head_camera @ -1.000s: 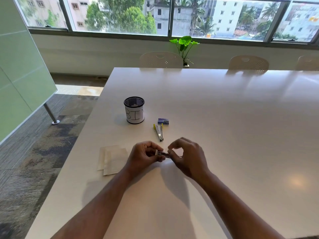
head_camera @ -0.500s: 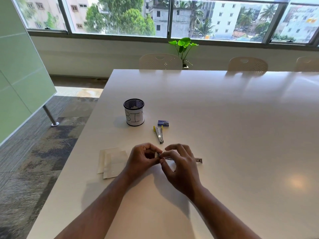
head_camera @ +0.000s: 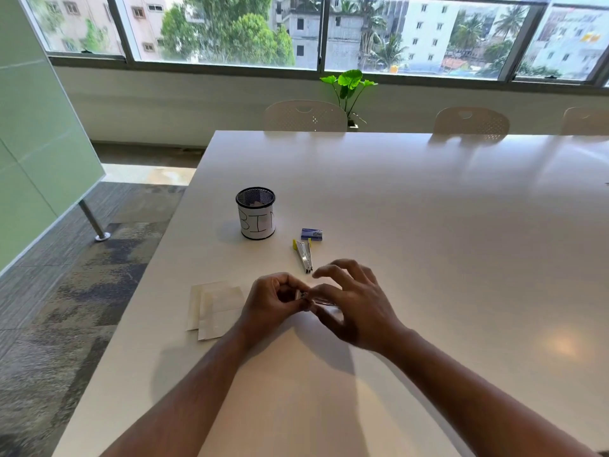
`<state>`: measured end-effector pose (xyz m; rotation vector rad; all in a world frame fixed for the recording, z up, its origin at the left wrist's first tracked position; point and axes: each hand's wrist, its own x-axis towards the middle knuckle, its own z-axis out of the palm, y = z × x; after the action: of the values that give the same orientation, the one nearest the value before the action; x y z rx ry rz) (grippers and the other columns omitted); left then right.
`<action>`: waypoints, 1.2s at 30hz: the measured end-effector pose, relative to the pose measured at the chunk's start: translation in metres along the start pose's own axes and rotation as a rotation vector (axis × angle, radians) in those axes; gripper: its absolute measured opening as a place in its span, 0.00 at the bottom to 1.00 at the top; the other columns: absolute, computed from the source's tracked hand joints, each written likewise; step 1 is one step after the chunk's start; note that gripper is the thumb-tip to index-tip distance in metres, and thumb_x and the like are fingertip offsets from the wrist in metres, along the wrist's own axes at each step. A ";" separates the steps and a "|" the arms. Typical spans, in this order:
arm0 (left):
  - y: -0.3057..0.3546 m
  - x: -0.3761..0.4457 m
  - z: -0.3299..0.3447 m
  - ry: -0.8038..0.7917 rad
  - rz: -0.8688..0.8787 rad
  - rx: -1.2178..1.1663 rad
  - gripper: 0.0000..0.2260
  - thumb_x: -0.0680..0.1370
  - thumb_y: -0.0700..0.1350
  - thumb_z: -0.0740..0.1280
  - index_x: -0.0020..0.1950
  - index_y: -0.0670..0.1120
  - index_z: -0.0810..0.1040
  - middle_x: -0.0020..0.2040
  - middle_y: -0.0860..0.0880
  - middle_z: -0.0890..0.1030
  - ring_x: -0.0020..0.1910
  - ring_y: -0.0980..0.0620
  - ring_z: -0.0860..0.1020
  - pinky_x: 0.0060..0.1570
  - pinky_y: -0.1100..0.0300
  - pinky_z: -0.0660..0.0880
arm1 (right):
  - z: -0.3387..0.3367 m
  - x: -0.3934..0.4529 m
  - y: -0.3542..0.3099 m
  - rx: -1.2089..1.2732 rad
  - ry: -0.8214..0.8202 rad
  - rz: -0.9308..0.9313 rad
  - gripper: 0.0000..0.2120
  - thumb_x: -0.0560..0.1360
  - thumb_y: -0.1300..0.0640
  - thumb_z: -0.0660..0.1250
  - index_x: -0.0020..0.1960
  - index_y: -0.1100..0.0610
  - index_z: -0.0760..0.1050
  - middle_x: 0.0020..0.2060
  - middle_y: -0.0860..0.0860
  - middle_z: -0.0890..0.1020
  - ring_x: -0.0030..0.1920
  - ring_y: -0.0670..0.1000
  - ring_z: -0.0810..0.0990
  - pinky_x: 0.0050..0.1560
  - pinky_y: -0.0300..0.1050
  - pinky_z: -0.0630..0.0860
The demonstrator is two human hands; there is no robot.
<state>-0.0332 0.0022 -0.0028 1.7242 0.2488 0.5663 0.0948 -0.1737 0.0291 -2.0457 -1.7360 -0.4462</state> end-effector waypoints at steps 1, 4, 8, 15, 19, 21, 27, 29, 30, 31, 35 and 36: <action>0.000 0.000 0.000 0.005 -0.005 -0.003 0.11 0.70 0.39 0.81 0.49 0.48 0.86 0.44 0.44 0.89 0.44 0.44 0.88 0.50 0.50 0.84 | -0.001 -0.001 0.000 0.018 -0.009 0.028 0.11 0.80 0.41 0.66 0.57 0.43 0.81 0.66 0.43 0.77 0.70 0.54 0.71 0.61 0.53 0.73; 0.002 0.000 0.001 0.010 -0.008 0.002 0.11 0.69 0.40 0.82 0.49 0.49 0.86 0.44 0.45 0.89 0.43 0.48 0.87 0.47 0.56 0.83 | -0.001 -0.004 -0.003 0.061 0.017 0.081 0.09 0.79 0.41 0.67 0.55 0.42 0.82 0.66 0.42 0.77 0.69 0.53 0.71 0.58 0.52 0.74; 0.003 0.000 0.001 0.007 -0.019 -0.002 0.13 0.68 0.44 0.83 0.49 0.50 0.86 0.44 0.46 0.89 0.43 0.49 0.87 0.46 0.57 0.83 | 0.001 -0.004 -0.007 0.122 0.106 0.174 0.08 0.77 0.43 0.69 0.52 0.45 0.82 0.62 0.44 0.79 0.66 0.51 0.74 0.56 0.52 0.76; 0.004 0.000 0.000 0.018 -0.044 -0.055 0.13 0.69 0.44 0.83 0.50 0.51 0.85 0.45 0.44 0.88 0.43 0.48 0.86 0.46 0.56 0.81 | 0.002 -0.006 -0.006 0.280 0.047 0.369 0.13 0.75 0.45 0.71 0.59 0.45 0.79 0.51 0.41 0.82 0.51 0.46 0.82 0.51 0.50 0.80; 0.005 0.001 0.000 0.028 -0.053 -0.114 0.12 0.72 0.40 0.80 0.52 0.49 0.83 0.45 0.43 0.88 0.43 0.47 0.85 0.48 0.55 0.81 | 0.002 -0.008 -0.003 0.261 -0.056 0.377 0.08 0.77 0.47 0.70 0.55 0.45 0.80 0.46 0.41 0.85 0.42 0.45 0.82 0.45 0.49 0.80; 0.006 0.001 0.000 0.027 -0.042 -0.124 0.13 0.73 0.39 0.79 0.55 0.50 0.82 0.44 0.43 0.88 0.43 0.48 0.85 0.46 0.59 0.80 | 0.005 -0.008 -0.005 0.285 -0.057 0.402 0.08 0.78 0.47 0.69 0.55 0.46 0.81 0.45 0.42 0.84 0.41 0.46 0.81 0.44 0.50 0.79; 0.007 0.002 -0.001 0.058 -0.019 -0.144 0.23 0.72 0.44 0.79 0.64 0.46 0.77 0.49 0.42 0.87 0.47 0.47 0.86 0.49 0.58 0.81 | 0.016 -0.005 -0.014 0.412 0.132 0.514 0.07 0.78 0.51 0.72 0.54 0.52 0.85 0.47 0.45 0.81 0.47 0.48 0.80 0.47 0.46 0.77; 0.005 0.002 0.000 0.071 -0.027 -0.111 0.20 0.72 0.40 0.79 0.62 0.43 0.79 0.50 0.43 0.88 0.48 0.48 0.86 0.51 0.58 0.80 | 0.018 -0.001 -0.017 0.415 0.093 0.529 0.07 0.77 0.51 0.74 0.54 0.50 0.85 0.45 0.42 0.80 0.48 0.47 0.77 0.47 0.44 0.73; 0.004 0.003 0.000 0.069 -0.025 -0.079 0.17 0.72 0.38 0.79 0.60 0.42 0.81 0.49 0.44 0.88 0.48 0.49 0.86 0.52 0.57 0.80 | 0.019 0.000 -0.019 0.386 0.041 0.518 0.07 0.76 0.51 0.74 0.53 0.49 0.85 0.43 0.40 0.79 0.48 0.46 0.76 0.46 0.43 0.71; 0.003 0.002 0.001 0.061 -0.021 -0.051 0.15 0.72 0.35 0.79 0.57 0.43 0.83 0.48 0.44 0.88 0.47 0.50 0.86 0.52 0.57 0.80 | 0.019 0.000 -0.020 0.357 0.006 0.515 0.07 0.75 0.50 0.75 0.53 0.48 0.84 0.42 0.39 0.78 0.47 0.46 0.75 0.45 0.42 0.68; 0.004 0.002 0.003 0.069 -0.009 -0.023 0.13 0.72 0.33 0.78 0.54 0.42 0.85 0.46 0.48 0.88 0.46 0.54 0.86 0.51 0.61 0.80 | 0.016 0.001 -0.020 0.261 0.002 0.533 0.07 0.73 0.48 0.74 0.51 0.46 0.84 0.43 0.39 0.83 0.48 0.45 0.76 0.46 0.41 0.69; 0.005 0.002 0.003 0.073 -0.007 -0.018 0.13 0.72 0.32 0.78 0.54 0.43 0.85 0.46 0.50 0.88 0.46 0.55 0.85 0.51 0.63 0.80 | 0.016 0.002 -0.020 0.250 -0.011 0.536 0.07 0.73 0.47 0.74 0.50 0.46 0.84 0.43 0.40 0.83 0.48 0.46 0.77 0.46 0.40 0.69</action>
<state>-0.0310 -0.0008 0.0018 1.6863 0.3001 0.6253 0.0751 -0.1610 0.0188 -2.2058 -1.1078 -0.0452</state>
